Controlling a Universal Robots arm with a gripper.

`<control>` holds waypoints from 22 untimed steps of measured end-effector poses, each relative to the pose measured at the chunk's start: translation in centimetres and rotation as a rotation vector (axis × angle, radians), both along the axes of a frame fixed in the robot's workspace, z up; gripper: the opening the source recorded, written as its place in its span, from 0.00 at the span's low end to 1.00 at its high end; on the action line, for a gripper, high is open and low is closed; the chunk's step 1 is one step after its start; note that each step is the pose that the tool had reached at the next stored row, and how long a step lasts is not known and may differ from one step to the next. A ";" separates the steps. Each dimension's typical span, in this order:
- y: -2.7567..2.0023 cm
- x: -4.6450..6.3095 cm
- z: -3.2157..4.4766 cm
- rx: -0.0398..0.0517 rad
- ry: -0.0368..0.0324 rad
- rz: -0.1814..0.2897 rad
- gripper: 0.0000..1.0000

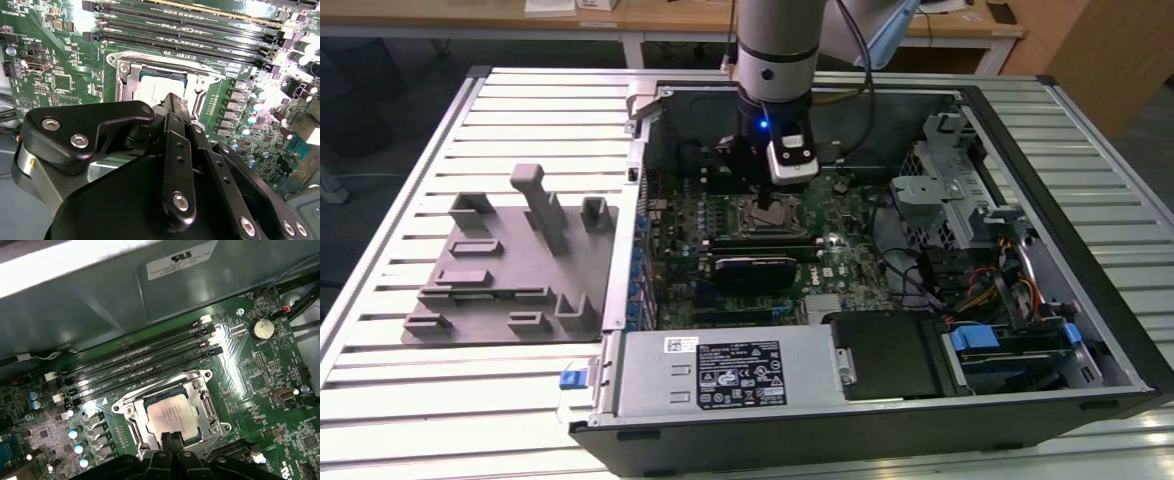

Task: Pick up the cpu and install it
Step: 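Install the first cpu locking lever, then install the second cpu locking lever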

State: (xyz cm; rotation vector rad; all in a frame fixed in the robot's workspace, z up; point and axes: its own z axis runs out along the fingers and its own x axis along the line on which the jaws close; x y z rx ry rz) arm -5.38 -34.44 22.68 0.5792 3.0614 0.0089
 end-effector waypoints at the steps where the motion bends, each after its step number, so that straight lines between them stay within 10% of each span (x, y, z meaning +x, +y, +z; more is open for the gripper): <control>1: 0.01 0.0 0.13 0.0002 -0.0001 0.000 0.11; 22: -0.01 0.0 0.61 0.0021 -0.0008 0.028 0.11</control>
